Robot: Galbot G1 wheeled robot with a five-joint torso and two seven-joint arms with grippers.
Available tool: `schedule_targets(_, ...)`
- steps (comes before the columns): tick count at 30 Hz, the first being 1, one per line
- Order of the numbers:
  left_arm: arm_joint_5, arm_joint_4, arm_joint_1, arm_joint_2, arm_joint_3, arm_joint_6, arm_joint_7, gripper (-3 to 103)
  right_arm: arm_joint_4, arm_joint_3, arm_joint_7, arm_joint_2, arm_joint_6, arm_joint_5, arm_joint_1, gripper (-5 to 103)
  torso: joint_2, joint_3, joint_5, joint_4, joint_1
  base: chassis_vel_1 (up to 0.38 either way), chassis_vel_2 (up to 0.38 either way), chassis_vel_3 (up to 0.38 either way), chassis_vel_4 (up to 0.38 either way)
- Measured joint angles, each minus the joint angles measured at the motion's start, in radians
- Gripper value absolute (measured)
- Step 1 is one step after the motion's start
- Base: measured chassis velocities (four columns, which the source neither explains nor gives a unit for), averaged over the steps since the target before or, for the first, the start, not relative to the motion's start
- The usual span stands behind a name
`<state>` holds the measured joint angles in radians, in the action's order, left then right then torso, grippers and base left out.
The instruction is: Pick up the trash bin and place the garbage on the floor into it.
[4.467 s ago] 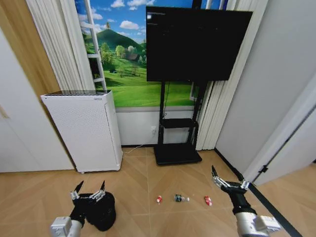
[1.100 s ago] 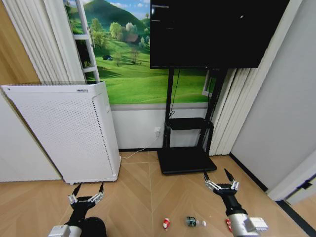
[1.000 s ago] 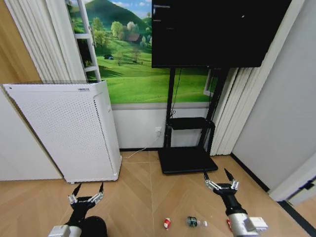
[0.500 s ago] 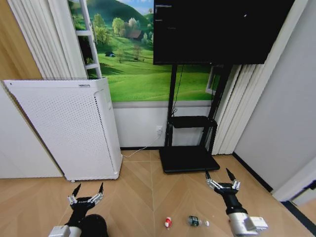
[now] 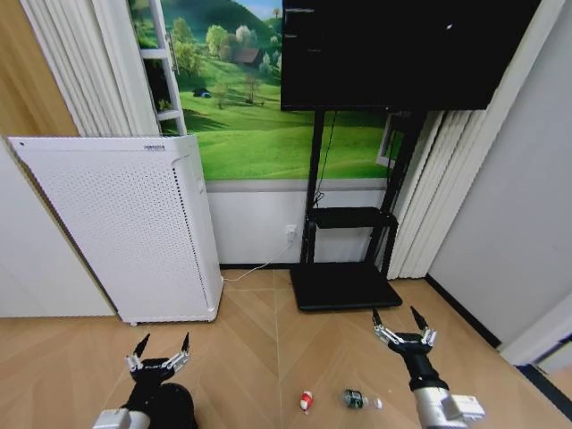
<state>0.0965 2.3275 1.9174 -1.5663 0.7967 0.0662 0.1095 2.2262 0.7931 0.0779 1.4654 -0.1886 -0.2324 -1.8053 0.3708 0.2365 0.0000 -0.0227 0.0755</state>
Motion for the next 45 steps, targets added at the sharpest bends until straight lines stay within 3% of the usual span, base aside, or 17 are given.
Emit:
schedule_targets(37, -0.028, -0.031, -0.010, 0.004, 0.007, -0.003, -0.006, 100, -0.009, 0.002, -0.009, 0.015, 0.001, 0.004, -0.005, 100, -0.149, -0.099, 0.0000, 0.0000, -0.049, 0.000, 0.000, 0.000, 0.000)
schedule_targets(45, -0.084, -0.036, 0.009, 0.027, 0.041, -0.058, -0.030, 100, -0.014, 0.006, -0.022, 0.013, 0.005, 0.002, -0.004, 100, -0.165, -0.112, -0.0001, 0.0000, -0.053, 0.000, 0.000, 0.000, 0.000)
